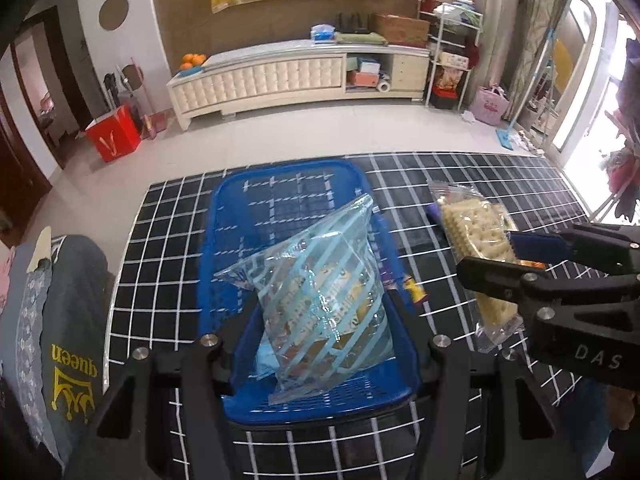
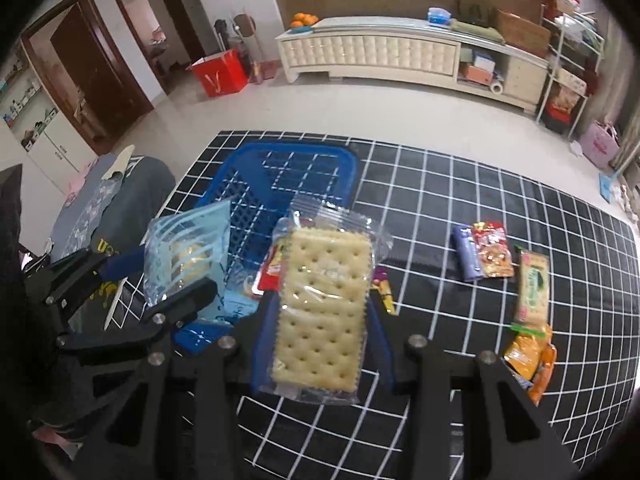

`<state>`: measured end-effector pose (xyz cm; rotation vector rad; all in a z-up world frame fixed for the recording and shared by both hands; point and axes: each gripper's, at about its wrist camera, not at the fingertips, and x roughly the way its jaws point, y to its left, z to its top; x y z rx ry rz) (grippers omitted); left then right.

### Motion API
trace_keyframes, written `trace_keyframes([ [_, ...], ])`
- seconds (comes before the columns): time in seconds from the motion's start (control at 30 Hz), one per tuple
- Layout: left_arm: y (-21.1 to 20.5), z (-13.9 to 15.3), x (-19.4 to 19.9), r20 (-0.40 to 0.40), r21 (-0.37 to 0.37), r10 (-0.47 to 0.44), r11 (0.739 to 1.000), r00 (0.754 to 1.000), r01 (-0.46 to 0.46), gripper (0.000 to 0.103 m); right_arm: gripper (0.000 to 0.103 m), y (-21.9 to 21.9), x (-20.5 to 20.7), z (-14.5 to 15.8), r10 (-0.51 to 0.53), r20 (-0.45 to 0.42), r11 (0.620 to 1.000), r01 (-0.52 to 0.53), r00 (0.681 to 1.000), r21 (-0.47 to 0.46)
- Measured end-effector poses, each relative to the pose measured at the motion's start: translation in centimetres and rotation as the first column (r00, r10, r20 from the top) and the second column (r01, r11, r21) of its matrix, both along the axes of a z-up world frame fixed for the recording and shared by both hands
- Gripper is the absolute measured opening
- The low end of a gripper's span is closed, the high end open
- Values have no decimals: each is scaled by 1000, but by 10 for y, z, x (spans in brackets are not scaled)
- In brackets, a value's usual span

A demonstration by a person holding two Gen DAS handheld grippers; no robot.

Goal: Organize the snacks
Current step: 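Drop the striped bag into the basket with the left tool while the right tool carries the crackers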

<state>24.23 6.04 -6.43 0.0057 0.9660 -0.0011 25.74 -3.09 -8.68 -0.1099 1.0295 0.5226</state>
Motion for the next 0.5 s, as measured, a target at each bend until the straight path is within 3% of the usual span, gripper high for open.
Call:
trace_keyframes([
  [0.23, 26, -32, 9, -102, -87, 1, 996, 995, -10, 56, 48, 19, 3, -12, 11, -19, 999, -12, 1000, -34],
  [0.5, 21, -67, 22, -184, -128, -32, 992, 982, 9, 56, 48, 14, 12, -28, -20, -51, 998, 17, 998, -58],
])
